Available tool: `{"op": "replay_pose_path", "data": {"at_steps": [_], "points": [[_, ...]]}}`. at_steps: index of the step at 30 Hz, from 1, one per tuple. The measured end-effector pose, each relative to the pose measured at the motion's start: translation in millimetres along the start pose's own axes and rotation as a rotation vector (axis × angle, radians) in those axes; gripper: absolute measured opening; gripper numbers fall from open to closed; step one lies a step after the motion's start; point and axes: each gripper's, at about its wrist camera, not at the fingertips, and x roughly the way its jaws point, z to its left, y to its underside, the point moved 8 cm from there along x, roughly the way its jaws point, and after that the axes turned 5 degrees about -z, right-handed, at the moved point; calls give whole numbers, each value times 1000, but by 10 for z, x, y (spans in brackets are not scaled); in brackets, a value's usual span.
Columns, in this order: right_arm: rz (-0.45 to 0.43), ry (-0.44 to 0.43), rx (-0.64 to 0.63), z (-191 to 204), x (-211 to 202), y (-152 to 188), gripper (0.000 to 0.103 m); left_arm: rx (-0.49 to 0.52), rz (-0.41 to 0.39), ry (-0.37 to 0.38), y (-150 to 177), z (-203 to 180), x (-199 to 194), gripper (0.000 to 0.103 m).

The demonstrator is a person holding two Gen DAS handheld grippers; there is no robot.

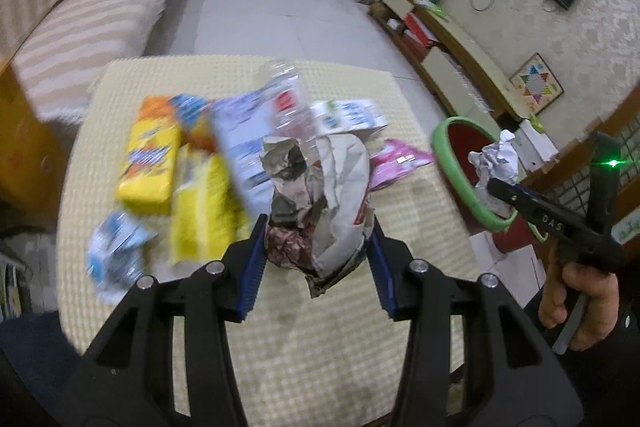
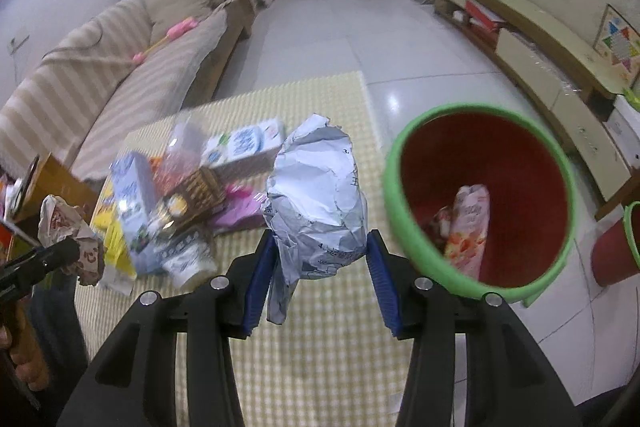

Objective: Collect trash
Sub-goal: 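Carry paper and foil ball to the bin and release both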

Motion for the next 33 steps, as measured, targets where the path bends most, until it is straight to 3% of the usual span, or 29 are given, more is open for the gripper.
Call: {"op": "replay_pose_path", "data": {"at_steps": [10, 20, 33], "points": [[-50, 87, 182, -869, -196, -249, 45, 151, 22, 152, -462, -1097, 548, 45], [-78, 173, 304, -1555, -283, -330, 45, 214, 89, 278, -664, -2004, 1141, 45], [-49, 191, 345, -1769, -187, -310, 45, 209, 170, 332, -706, -2467, 1538, 46]]}}
